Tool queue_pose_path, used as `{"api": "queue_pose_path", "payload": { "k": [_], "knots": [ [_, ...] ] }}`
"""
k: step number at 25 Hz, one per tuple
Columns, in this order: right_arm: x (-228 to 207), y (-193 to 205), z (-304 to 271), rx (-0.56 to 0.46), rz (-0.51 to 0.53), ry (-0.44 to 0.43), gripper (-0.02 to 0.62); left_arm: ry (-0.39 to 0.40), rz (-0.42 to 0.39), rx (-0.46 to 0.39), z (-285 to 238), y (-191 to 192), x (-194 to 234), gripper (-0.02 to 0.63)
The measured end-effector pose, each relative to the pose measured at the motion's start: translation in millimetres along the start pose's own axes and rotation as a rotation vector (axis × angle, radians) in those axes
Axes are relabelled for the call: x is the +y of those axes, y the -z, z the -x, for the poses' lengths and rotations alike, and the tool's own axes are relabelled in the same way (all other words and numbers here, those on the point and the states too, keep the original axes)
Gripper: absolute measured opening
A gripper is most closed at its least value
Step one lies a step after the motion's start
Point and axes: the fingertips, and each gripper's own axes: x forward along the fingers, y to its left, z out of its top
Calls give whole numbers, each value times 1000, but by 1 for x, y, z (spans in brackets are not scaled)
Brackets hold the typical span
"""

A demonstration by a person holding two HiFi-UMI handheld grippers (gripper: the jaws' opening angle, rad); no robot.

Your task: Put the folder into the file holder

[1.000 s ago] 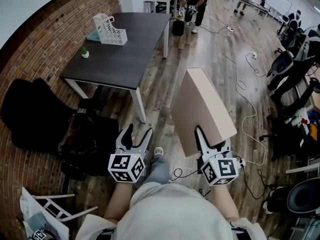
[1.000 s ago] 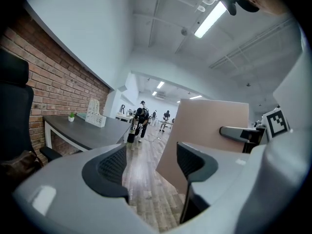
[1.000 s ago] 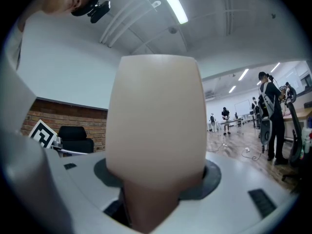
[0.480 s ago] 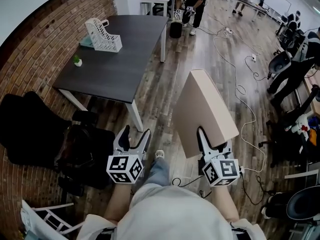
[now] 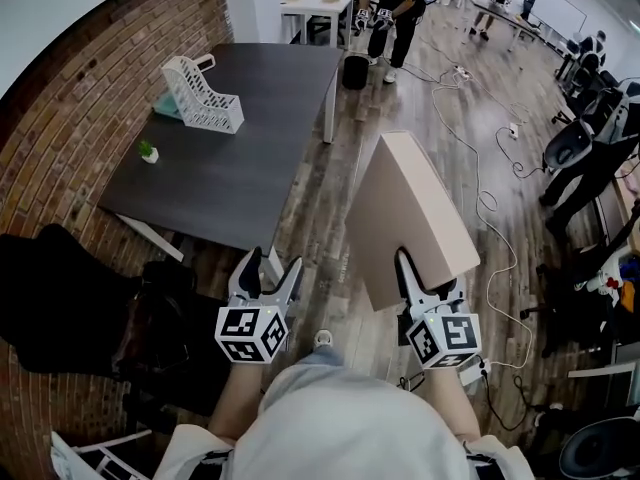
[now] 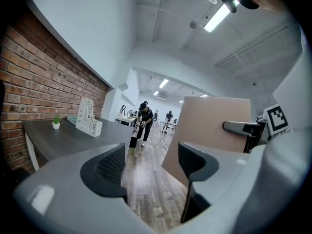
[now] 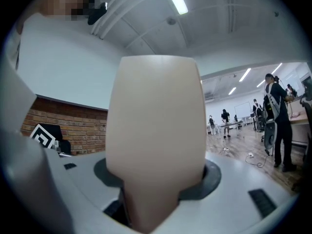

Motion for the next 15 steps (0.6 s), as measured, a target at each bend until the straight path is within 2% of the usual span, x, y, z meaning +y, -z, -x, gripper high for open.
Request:
{"api": "queue_pose_path", "payload": {
  "k": [8, 15],
  "knots": [
    [-13, 0, -81, -15, 0, 27, 272, 46, -19, 0, -77, -21, 39, 328],
    [-20, 5, -122, 9, -7, 30, 273, 47, -6, 14, -111, -28, 63, 328]
  ]
}}
